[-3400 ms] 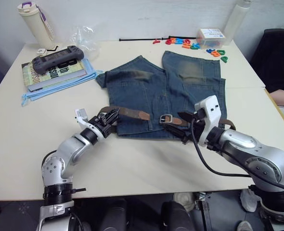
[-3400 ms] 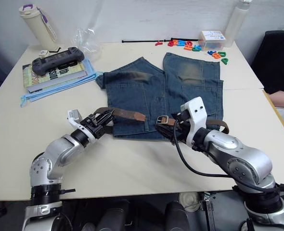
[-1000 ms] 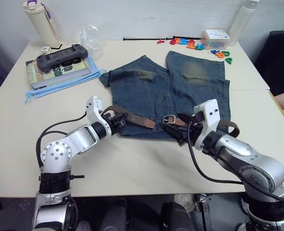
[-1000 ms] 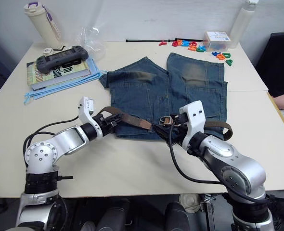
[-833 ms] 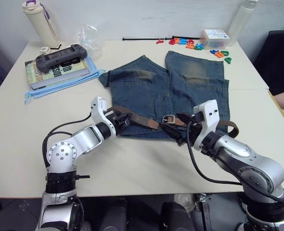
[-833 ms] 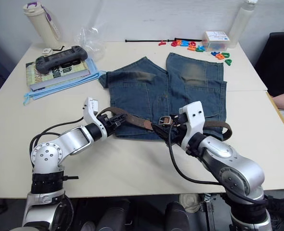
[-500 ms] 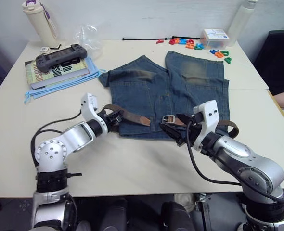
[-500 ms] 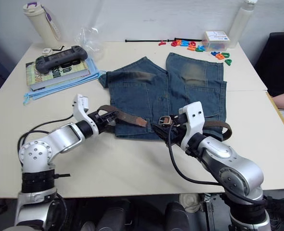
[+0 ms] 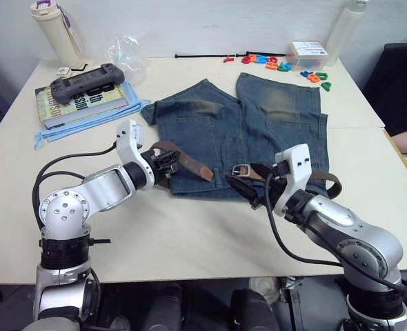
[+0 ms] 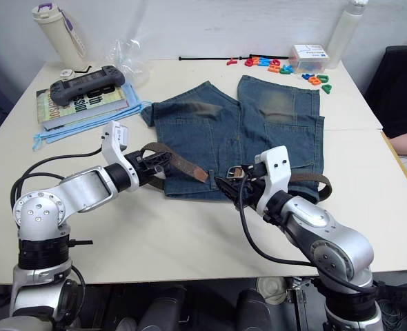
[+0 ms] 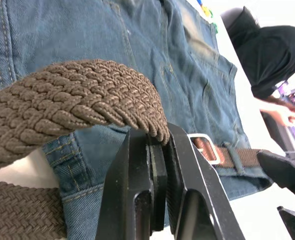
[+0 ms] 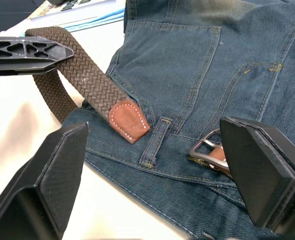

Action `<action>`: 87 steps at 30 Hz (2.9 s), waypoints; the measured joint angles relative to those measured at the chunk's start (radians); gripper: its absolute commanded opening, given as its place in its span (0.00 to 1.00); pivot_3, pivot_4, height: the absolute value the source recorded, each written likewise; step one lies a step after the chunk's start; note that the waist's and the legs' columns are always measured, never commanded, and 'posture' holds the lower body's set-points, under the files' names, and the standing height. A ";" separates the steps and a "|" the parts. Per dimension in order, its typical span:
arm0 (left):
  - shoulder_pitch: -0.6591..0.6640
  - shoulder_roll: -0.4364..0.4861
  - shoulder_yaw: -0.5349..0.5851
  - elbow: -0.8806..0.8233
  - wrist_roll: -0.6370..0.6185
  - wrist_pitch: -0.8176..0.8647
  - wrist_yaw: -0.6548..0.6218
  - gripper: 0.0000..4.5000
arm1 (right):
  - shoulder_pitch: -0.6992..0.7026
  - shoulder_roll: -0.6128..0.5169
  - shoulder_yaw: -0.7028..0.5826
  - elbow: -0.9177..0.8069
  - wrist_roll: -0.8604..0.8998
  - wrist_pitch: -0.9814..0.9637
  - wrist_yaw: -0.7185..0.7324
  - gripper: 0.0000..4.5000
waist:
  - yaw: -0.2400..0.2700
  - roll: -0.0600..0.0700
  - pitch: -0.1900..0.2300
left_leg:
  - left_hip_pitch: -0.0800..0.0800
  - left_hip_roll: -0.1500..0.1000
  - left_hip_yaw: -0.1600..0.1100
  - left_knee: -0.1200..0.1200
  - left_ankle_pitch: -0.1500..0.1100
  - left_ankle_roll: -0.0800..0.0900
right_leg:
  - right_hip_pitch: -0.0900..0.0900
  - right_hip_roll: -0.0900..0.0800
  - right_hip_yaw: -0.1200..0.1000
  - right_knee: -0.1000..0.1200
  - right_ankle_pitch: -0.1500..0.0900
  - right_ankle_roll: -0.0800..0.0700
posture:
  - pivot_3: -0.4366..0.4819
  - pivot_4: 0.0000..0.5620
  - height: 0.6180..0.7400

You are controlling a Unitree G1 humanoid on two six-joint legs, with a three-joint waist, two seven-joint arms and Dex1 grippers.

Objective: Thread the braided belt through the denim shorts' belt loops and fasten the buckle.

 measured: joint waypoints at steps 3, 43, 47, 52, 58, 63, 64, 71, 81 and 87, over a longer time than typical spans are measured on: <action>-0.009 0.008 -0.004 0.000 0.000 0.009 0.000 0.00 | 0.002 0.006 0.001 -0.003 0.000 0.000 -0.002 0.99 | 0.001 0.000 0.000 | 0.000 0.000 0.000 0.000 0.000 0.000 | 0.000 0.000 0.000 0.000 0.000 0.000 | 0.48 0.27 0.54; 0.051 -0.217 0.035 0.081 0.095 -0.049 0.030 0.00 | 0.015 0.018 -0.010 -0.018 0.017 0.018 -0.043 0.99 | 0.002 0.000 0.000 | 0.000 0.000 0.000 0.000 0.000 0.000 | 0.000 0.000 0.000 0.001 0.000 0.000 | 0.48 0.27 0.54; 0.062 -0.262 0.033 0.084 0.103 -0.061 0.027 0.00 | 0.019 0.018 -0.029 -0.020 0.022 0.021 -0.045 0.99 | 0.004 0.000 0.000 | 0.000 0.000 0.000 0.001 0.000 0.000 | 0.000 0.000 0.000 0.000 0.000 0.000 | 0.48 0.27 0.54; 0.067 -0.331 0.022 0.101 0.108 -0.082 0.015 0.00 | 0.027 0.018 -0.036 -0.046 0.024 0.027 -0.046 0.99 | 0.006 0.000 0.000 | 0.000 -0.001 0.001 0.001 0.000 0.000 | 0.000 -0.001 0.000 0.000 0.000 0.000 | 0.48 0.27 0.54; 0.075 -0.282 -0.059 0.110 0.232 -0.061 -0.106 0.00 | 0.038 0.007 -0.040 -0.049 0.026 0.041 -0.041 0.99 | 0.003 0.000 0.000 | 0.000 -0.001 0.001 0.001 0.000 0.000 | 0.000 0.000 0.000 0.001 0.000 0.000 | 0.48 0.27 0.54; 0.073 -0.280 -0.084 0.110 0.321 -0.060 -0.179 0.00 | 0.047 -0.018 -0.045 -0.050 0.028 0.045 -0.026 0.99 | 0.004 0.000 0.000 | 0.000 -0.001 0.001 0.001 0.000 0.000 | 0.000 0.000 0.000 0.000 0.000 0.000 | 0.48 0.27 0.54; 0.073 -0.281 -0.081 0.110 0.333 -0.059 -0.189 0.00 | 0.048 -0.028 -0.045 -0.050 0.029 0.047 -0.019 0.99 | 0.004 0.000 0.000 | 0.000 -0.001 0.001 0.001 0.000 0.000 | 0.000 0.000 0.000 0.000 0.000 0.000 | 0.48 0.27 0.54; 0.073 -0.298 -0.060 0.109 0.376 -0.051 -0.209 0.00 | 0.073 -0.094 -0.003 -0.050 0.007 0.074 0.030 0.99 | 0.004 0.000 0.000 | 0.000 0.000 0.001 0.001 0.000 0.000 | 0.001 0.000 0.000 0.000 0.000 0.000 | 0.48 0.27 0.54; 0.073 -0.317 -0.047 0.094 0.413 -0.029 -0.223 0.00 | 0.075 -0.104 0.145 -0.028 -0.066 0.116 0.065 0.99 | 0.003 0.000 0.000 | 0.000 0.000 0.001 0.001 0.000 0.000 | 0.001 0.000 0.000 0.000 0.000 0.000 | 0.48 0.27 0.54; 0.073 -0.316 -0.033 0.075 0.435 -0.012 -0.235 0.00 | 0.075 -0.034 0.165 0.015 -0.077 0.181 0.040 0.99 | 0.001 0.000 0.000 | 0.000 0.000 0.000 0.001 0.000 0.000 | 0.001 0.000 -0.001 0.000 0.000 0.000 | 0.48 0.27 0.54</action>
